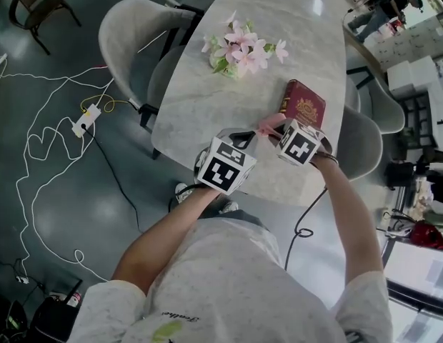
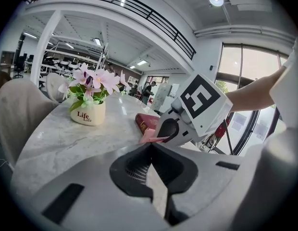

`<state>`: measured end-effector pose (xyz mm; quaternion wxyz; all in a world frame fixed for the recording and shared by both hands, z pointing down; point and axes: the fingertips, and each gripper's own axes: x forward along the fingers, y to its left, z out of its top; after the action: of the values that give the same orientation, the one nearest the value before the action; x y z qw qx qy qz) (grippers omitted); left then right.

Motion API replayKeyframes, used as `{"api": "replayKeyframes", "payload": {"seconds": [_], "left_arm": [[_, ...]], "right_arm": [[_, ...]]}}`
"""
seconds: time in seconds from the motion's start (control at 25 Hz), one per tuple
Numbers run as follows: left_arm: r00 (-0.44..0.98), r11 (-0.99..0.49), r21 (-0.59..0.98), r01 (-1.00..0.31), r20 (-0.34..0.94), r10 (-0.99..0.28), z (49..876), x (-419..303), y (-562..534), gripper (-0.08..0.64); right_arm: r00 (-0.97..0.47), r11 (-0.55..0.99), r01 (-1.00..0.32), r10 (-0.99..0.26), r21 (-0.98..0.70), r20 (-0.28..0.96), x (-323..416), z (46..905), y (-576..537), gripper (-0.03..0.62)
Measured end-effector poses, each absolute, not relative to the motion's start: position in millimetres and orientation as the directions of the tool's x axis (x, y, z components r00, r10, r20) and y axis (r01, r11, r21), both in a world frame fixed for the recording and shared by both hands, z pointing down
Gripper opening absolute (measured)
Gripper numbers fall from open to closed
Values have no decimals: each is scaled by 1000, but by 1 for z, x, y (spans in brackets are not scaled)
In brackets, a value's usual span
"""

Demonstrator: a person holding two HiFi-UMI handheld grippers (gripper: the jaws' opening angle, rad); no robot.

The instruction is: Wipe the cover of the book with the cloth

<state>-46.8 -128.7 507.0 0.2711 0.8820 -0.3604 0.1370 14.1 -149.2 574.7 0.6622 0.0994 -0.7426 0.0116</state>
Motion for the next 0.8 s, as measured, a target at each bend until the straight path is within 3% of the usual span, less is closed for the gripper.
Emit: {"api": "replayKeyframes", "payload": {"seconds": [0.8], "left_arm": [[627,-524,344,-779,459,-630,501,-48,-106,8]], "right_arm": [[-268,980,-182,-125,77,955,5,575,-102,18]]}}
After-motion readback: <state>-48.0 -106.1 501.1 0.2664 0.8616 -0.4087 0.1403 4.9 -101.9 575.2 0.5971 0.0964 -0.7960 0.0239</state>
